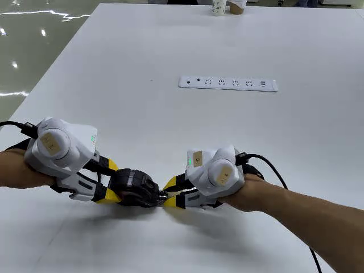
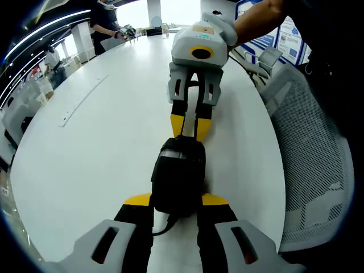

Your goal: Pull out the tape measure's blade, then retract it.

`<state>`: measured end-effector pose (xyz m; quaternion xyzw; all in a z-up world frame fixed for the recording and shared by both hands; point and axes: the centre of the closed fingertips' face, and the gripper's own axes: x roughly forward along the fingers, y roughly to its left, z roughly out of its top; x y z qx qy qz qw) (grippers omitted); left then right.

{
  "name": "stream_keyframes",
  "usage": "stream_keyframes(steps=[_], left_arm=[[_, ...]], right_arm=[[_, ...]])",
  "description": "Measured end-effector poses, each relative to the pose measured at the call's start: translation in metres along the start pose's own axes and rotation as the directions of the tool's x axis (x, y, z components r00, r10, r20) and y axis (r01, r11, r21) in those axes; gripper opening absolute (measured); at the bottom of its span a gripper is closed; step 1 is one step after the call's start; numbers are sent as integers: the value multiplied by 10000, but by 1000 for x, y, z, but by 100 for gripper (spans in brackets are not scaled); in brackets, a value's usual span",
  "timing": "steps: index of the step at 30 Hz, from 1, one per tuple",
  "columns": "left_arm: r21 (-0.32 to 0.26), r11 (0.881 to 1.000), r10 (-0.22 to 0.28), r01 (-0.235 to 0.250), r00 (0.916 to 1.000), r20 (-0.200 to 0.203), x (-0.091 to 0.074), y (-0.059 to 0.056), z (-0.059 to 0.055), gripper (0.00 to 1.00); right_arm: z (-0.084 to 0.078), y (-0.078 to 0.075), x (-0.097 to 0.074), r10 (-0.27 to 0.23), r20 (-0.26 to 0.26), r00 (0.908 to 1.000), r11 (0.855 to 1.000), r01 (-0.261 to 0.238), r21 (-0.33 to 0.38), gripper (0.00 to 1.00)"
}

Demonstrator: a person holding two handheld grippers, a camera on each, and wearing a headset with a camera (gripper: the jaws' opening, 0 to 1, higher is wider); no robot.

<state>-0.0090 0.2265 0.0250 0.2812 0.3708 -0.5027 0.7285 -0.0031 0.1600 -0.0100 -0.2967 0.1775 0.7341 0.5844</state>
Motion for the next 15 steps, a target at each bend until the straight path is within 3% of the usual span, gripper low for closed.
stream_keyframes(steps=[15], left_arm=[[-93,10000,13,-13,10000,-17,0,0,0,23]], right_arm=[[-9,2,-13,-35,-58,10000,10000,36,53,9]])
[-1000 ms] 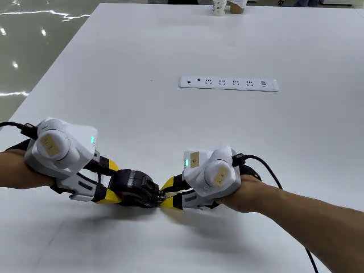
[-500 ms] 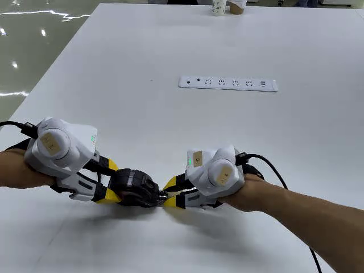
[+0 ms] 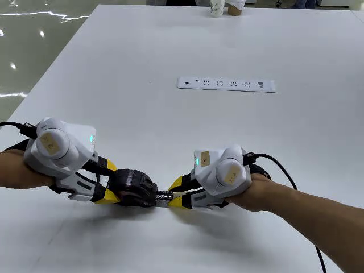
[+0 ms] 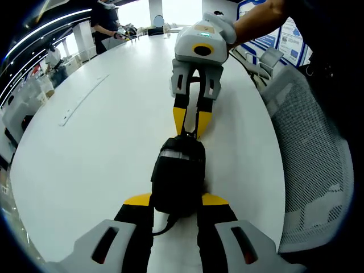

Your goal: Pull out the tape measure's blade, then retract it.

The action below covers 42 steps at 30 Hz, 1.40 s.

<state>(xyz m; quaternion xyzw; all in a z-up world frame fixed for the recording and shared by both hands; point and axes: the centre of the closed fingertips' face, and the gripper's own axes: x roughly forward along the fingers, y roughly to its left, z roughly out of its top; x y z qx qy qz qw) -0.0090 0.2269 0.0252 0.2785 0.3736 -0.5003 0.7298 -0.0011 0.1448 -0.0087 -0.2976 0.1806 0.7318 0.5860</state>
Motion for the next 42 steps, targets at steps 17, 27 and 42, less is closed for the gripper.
stream_keyframes(steps=[17,27,42], left_arm=[[-51,10000,1,-2,10000,-41,0,0,0,23],[-93,10000,-20,20,10000,-56,0,1,0,23],[-106,9999,-25,25,10000,-66,1,0,1,23]], right_arm=[[-14,2,-17,-95,-77,9999,9999,96,100,9],[-19,2,-25,-136,-113,9998,9999,137,101,9],[-31,4,-39,-177,-192,9997,9995,182,245,9]])
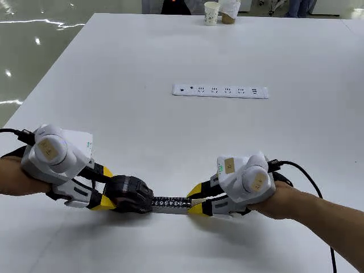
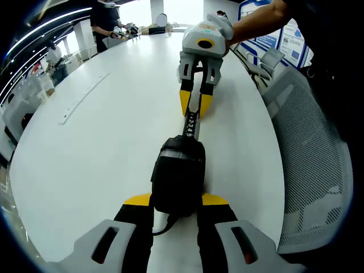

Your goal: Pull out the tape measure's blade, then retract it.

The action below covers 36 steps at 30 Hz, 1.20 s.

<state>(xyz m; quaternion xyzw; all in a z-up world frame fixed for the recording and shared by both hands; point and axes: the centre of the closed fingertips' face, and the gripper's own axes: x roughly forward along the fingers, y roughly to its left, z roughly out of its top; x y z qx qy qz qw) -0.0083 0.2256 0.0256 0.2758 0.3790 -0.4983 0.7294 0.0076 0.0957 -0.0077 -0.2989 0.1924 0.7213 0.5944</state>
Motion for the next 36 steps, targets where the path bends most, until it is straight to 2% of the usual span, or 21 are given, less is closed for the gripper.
stream_keyframes(steps=[36], left_arm=[[8,10000,2,-2,10000,-99,1,0,0,23]], right_arm=[[-33,5,-39,-148,-74,9999,9981,152,605,9]])
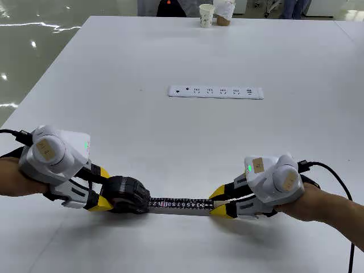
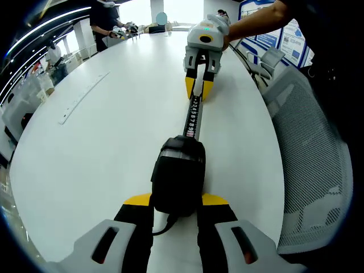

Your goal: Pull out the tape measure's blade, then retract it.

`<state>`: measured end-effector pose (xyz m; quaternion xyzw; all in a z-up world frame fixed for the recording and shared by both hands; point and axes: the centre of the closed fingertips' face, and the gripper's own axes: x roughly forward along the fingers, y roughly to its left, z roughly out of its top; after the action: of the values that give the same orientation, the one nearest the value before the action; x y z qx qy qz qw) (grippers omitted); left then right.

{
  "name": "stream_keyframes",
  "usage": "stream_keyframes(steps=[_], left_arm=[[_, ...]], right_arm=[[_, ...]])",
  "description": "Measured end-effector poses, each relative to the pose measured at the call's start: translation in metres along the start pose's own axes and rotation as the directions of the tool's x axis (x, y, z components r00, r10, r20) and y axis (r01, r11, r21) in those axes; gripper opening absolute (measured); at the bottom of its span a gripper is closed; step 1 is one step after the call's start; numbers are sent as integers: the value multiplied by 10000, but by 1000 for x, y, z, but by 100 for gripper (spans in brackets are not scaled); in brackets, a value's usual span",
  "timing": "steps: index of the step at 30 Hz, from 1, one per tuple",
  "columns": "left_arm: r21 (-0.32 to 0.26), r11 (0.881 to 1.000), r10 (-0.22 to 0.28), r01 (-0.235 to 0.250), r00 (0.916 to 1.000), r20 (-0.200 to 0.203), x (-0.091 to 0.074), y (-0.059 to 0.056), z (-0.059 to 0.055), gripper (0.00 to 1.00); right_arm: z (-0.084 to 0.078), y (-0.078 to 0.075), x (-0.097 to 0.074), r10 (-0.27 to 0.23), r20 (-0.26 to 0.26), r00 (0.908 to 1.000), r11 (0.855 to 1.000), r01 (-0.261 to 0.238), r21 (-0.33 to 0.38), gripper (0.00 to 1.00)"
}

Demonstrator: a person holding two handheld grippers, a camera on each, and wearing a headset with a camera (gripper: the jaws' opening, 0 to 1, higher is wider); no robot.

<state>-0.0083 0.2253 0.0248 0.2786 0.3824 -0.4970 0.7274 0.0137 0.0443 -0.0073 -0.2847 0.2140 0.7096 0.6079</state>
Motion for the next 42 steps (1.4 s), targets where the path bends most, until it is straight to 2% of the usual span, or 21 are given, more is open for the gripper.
stream_keyframes(steps=[10,42], left_arm=[[-3,10000,-25,25,10000,-24,0,0,0,23],[-13,10000,-31,31,9999,-122,0,0,1,23]], right_arm=[[-9,0,-9,-51,-62,10000,9999,52,107,9],[-49,3,-56,-257,-599,9979,9987,283,419,8]])
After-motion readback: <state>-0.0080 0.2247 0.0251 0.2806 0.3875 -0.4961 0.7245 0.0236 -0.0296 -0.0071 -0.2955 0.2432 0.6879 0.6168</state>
